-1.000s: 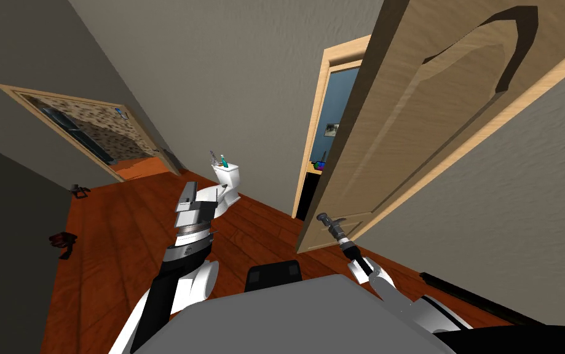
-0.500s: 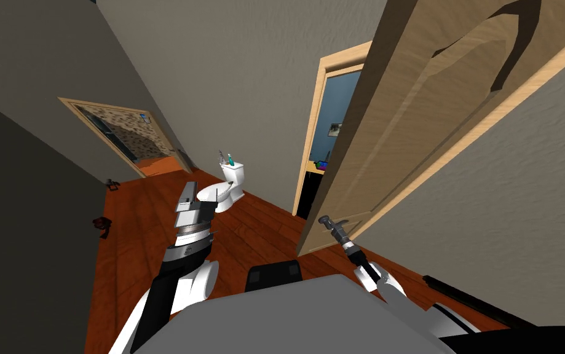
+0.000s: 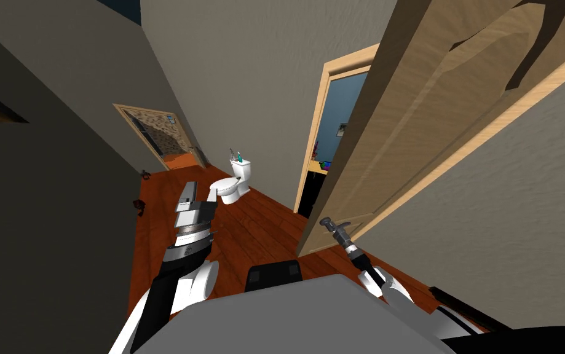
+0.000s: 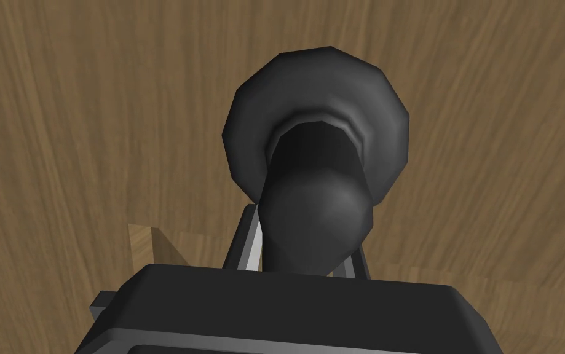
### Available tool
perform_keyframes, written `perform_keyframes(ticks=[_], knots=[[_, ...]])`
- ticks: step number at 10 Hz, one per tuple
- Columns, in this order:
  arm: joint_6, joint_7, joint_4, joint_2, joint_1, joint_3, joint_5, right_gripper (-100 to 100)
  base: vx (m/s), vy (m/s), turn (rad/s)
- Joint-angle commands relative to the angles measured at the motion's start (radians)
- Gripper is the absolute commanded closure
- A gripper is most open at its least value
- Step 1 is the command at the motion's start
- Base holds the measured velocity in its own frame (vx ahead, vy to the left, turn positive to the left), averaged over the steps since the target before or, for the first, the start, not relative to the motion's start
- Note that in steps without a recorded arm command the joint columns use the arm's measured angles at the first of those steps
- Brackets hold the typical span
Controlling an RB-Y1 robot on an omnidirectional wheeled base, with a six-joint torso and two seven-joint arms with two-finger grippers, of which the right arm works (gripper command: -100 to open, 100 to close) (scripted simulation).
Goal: Pull the door open
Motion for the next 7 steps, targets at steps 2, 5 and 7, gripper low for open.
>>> perform_keyframes(ticks=[2, 5, 7], knots=[[-0.038, -0.007, 0.014, -0.016, 0.015, 0.009, -0.005, 100, -0.204, -0.065, 0.177], [-0.069, -0.013, 0.026, -0.027, 0.025, 0.019, -0.008, 100, -0.2, -0.088, 0.126], [-0.1, -0.014, 0.048, -0.023, 0.04, 0.027, -0.016, 100, -0.078, -0.042, 0.104]])
